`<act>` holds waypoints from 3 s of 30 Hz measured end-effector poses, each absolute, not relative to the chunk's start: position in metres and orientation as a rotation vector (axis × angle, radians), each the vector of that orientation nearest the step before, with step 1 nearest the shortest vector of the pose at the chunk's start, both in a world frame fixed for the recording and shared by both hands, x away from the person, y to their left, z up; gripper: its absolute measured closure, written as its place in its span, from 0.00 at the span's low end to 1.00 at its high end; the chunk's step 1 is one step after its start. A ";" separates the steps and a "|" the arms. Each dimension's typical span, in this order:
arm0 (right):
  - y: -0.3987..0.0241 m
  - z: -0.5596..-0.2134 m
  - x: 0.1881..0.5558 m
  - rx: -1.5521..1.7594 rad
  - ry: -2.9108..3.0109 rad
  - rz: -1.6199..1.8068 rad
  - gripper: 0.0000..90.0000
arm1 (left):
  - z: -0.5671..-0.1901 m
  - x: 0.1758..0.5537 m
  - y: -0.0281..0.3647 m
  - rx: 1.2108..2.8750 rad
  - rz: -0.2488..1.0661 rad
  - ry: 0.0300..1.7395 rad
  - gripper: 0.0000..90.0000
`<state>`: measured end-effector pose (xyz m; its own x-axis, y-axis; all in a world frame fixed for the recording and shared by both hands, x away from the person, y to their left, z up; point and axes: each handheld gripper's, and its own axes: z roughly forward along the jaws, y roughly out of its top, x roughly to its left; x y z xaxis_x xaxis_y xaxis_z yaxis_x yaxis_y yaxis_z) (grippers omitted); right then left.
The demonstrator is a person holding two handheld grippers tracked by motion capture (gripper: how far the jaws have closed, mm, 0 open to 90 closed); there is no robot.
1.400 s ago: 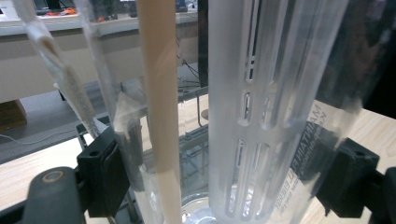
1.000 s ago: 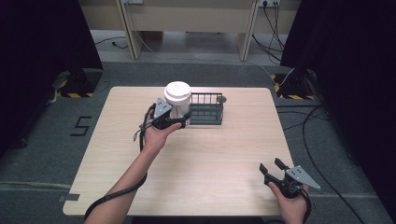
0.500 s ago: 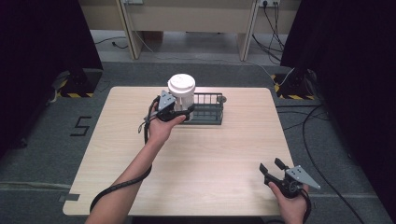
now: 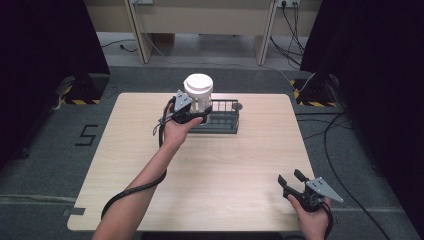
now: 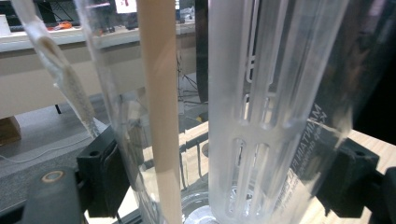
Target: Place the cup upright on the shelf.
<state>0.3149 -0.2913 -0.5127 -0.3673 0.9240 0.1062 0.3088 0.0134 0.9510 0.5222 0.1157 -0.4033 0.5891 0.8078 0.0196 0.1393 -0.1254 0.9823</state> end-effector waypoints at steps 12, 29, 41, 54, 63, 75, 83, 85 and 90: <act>-0.291 -0.513 0.315 1.269 1.720 1.369 0.33 | -0.404 0.539 0.111 1.624 0.701 0.833 0.20; -0.291 -0.513 0.315 1.272 1.725 1.368 0.34 | -0.403 0.562 0.102 1.631 0.725 0.852 0.20; -0.291 -0.513 0.316 1.265 1.732 1.366 0.34 | -0.413 0.574 0.093 1.621 0.719 0.890 0.20; -0.290 -0.512 0.316 1.259 1.744 1.361 0.34 | -0.427 0.581 0.086 1.641 0.724 0.920 0.19; -0.290 -0.512 0.316 1.258 1.748 1.360 0.34 | -0.438 0.583 0.082 1.653 0.716 0.962 0.19; -0.290 -0.512 0.316 1.255 1.753 1.357 0.34 | -0.447 0.584 0.077 1.663 0.711 0.986 0.19; -0.290 -0.512 0.316 1.253 1.755 1.356 0.34 | -0.453 0.585 0.075 1.674 0.709 0.999 0.19; -0.289 -0.512 0.316 1.254 1.755 1.357 0.34 | -0.454 0.585 0.074 1.675 0.707 1.001 0.19; -0.289 -0.512 0.316 1.253 1.756 1.356 0.34 | -0.454 0.585 0.075 1.671 0.708 1.006 0.19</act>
<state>0.3162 -0.2895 -0.5123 -0.3867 0.9175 0.0933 0.3219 0.0395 0.9459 0.5851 0.0745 -0.4544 0.4788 0.8778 -0.0173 0.2808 -0.1345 0.9503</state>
